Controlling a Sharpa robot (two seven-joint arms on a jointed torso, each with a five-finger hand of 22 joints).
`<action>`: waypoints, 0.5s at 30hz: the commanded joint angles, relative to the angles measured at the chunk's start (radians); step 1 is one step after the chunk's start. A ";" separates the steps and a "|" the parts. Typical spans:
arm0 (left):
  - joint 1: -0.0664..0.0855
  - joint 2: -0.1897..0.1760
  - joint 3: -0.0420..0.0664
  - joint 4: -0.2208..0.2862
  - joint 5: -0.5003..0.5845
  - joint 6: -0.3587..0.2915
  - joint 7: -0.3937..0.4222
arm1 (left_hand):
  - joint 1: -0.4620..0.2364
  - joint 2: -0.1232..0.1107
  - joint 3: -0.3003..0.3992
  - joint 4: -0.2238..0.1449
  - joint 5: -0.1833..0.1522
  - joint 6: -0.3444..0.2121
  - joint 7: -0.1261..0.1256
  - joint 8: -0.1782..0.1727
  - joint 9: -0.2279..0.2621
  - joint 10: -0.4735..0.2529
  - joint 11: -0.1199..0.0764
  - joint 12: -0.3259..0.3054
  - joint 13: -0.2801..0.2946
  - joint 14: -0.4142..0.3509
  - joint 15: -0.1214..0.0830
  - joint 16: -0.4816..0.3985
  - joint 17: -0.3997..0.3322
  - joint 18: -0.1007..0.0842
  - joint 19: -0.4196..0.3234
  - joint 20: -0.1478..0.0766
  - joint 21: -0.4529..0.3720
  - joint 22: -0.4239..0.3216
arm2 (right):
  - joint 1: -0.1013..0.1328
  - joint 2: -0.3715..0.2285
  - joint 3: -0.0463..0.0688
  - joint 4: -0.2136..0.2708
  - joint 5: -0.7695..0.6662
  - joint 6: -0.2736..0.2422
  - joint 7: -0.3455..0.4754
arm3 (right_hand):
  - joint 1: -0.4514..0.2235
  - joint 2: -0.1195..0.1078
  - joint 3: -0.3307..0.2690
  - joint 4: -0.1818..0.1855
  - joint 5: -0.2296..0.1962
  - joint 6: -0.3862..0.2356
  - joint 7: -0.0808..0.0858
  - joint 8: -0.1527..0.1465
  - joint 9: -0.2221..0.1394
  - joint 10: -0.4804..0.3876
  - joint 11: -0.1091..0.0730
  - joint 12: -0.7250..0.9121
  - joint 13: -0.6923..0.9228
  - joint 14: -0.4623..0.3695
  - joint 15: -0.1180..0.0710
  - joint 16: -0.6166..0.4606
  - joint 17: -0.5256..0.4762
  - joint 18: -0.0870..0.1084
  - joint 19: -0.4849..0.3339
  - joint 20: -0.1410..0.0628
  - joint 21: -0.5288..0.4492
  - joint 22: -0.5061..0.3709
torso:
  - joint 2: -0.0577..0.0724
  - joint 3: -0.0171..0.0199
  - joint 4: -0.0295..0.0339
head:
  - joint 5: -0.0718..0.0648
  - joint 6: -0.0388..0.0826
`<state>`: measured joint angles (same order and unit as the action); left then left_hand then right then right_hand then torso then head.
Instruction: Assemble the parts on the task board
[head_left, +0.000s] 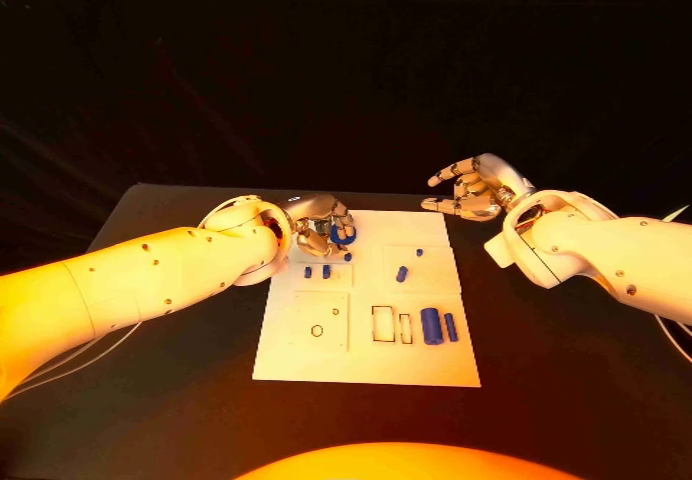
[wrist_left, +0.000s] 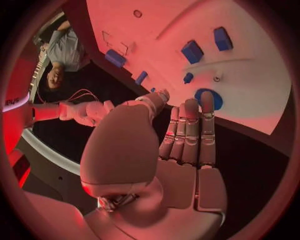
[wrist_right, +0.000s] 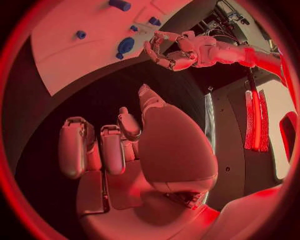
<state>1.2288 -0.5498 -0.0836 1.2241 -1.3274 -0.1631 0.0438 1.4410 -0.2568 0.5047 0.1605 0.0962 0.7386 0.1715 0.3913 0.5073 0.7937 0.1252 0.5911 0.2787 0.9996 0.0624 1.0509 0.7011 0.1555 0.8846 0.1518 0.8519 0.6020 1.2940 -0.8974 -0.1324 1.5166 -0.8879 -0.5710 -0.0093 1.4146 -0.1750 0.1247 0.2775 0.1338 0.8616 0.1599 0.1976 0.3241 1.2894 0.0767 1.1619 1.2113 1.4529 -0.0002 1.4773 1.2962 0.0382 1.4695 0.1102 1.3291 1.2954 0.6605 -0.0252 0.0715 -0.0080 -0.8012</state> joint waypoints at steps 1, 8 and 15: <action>-0.002 0.021 -0.002 -0.021 -0.061 0.024 -0.005 | -0.010 -0.010 0.022 -0.011 0.002 0.019 0.004 -0.014 -0.016 0.004 0.006 -0.019 -0.013 0.023 0.000 0.028 -0.010 0.027 0.025 0.007 0.022 0.014 | -0.001 0.002 0.000 0.000 -0.001 0.001 0.003 | -0.023 0.006 0.030 0.008 0.009 -0.001 -0.002 0.025 0.007 -0.031 -0.004 -0.007 -0.007 0.070 -0.005 -0.015 0.096 0.018 0.004 -0.013 -0.008 0.131 | 0.002 -0.0008 -0.0017 | 0.001 0.001; -0.005 0.060 -0.004 -0.064 -0.151 0.034 -0.017 | -0.010 -0.008 0.009 -0.021 0.004 0.023 0.010 -0.033 -0.043 -0.001 0.009 -0.035 -0.038 0.033 0.002 0.081 -0.011 0.028 0.036 0.008 0.042 0.028 | -0.002 0.005 0.000 -0.001 -0.001 0.001 0.004 | -0.023 0.006 0.030 0.008 0.009 -0.001 -0.002 0.025 0.007 -0.031 -0.004 -0.007 -0.007 0.070 -0.005 -0.015 0.096 0.018 0.004 -0.013 -0.008 0.131 | 0.002 -0.0001 -0.0019 | 0.000 0.002; -0.006 0.081 -0.005 -0.086 -0.171 0.056 -0.026 | -0.006 -0.003 0.010 -0.026 0.004 0.032 0.011 -0.040 -0.055 -0.001 0.010 -0.043 -0.050 0.034 0.003 0.104 -0.014 0.028 0.039 0.009 0.054 0.037 | -0.002 0.007 0.000 -0.001 -0.001 0.002 0.003 | -0.023 0.006 0.030 0.008 0.009 -0.001 -0.002 0.025 0.007 -0.031 -0.004 -0.007 -0.007 0.070 -0.005 -0.015 0.096 0.018 0.004 -0.013 -0.008 0.131 | 0.002 0.0001 -0.0012 | -0.003 -0.001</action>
<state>1.2232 -0.4732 -0.0886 1.1398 -1.4941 -0.1162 0.0200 1.4406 -0.2570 0.4901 0.1460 0.0962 0.7533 0.1781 0.3712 0.4603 0.7936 0.1254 0.5596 0.2391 1.0276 0.0660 1.1348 0.6993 0.1787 0.9114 0.1609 0.8906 0.6241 1.2933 -0.8917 -0.1325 1.5150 -0.8878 -0.5708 -0.0083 1.4146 -0.1750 0.1247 0.2775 0.1338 0.8616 0.1599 0.1977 0.3241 1.2894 0.0767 1.1619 1.2108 1.4529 -0.0002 1.4773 1.2962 0.0382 1.4695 0.1101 1.3291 1.2954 0.6627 -0.0255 0.0697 -0.0097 -0.8005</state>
